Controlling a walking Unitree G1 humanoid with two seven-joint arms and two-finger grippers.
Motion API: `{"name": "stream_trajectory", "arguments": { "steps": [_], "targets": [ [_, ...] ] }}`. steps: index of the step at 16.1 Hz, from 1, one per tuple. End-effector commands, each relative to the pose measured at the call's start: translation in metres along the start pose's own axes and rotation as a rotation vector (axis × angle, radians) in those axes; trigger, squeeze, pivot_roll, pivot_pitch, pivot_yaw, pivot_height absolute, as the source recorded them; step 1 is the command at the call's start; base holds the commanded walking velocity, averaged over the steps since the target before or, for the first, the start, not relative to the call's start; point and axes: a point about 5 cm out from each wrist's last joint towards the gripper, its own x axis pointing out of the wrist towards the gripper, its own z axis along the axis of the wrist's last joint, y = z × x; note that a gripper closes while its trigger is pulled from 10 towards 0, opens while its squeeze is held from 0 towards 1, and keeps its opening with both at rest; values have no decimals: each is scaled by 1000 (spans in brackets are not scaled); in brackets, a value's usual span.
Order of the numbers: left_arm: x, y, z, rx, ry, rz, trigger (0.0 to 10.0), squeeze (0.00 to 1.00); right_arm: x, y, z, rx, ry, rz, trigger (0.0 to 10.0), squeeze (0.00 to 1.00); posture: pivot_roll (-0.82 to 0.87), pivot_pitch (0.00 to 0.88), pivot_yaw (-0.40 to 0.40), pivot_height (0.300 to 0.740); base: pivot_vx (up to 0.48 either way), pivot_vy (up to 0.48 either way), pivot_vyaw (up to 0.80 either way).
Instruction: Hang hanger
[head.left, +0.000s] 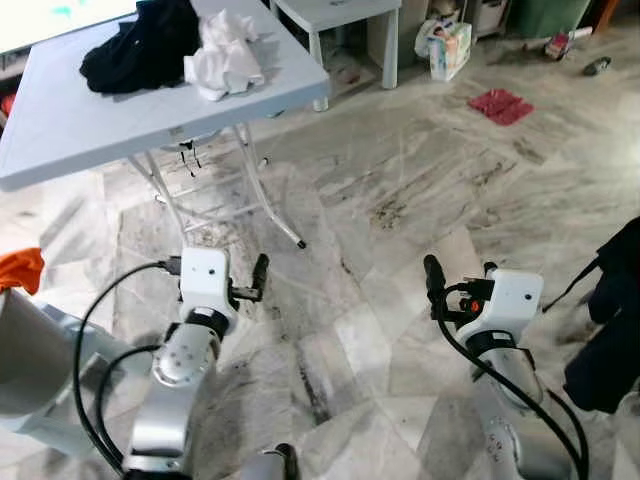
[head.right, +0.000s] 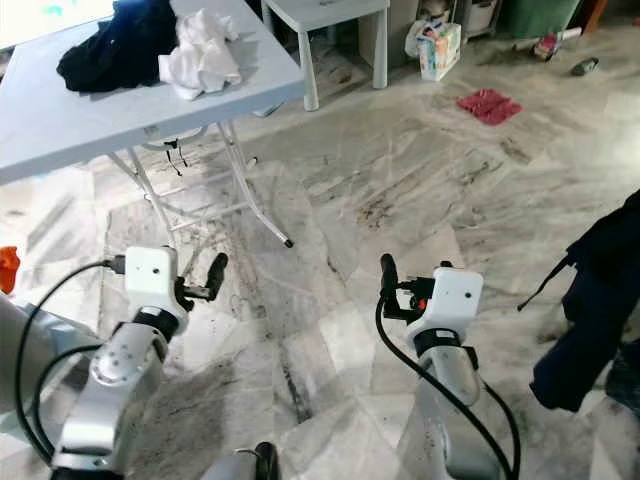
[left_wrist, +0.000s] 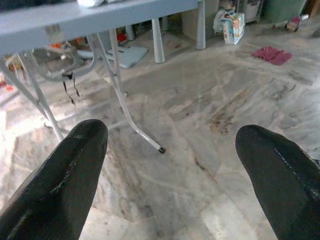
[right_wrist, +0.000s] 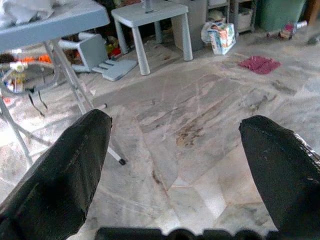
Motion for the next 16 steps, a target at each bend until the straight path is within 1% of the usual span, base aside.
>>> {"name": "stream_trajectory", "arguments": {
  "steps": [1, 5, 8, 13, 16],
  "targets": [
    [-5, 8, -5, 5, 22, 36, 10000, 0, 3, 7, 0, 14, 11, 33, 10000, 0, 25, 154, 23, 740, 0, 480, 0],
    [-5, 6, -6, -8, 27, 48, 10000, 0, 12, 7, 6, -1, -2, 62, 10000, 0, 24, 152, 1, 740, 0, 480, 0],
    [-5, 2, -7, -8, 24, 39, 10000, 0, 10, 7, 6, -15, 3, 85, 10000, 0, 21, 152, -10, 740, 0, 480, 0],
    [-4, 3, -6, -4, 24, 47, 10000, 0, 11, 2, 7, -24, 1, 82, 10000, 0, 19, 158, -4, 740, 0, 480, 0],
    [-2, 2, -2, 4, 12, 51, 10000, 0, 8, 5, 5, -24, 5, 82, 10000, 0, 20, 162, -2, 740, 0, 480, 0]
  ]
}}
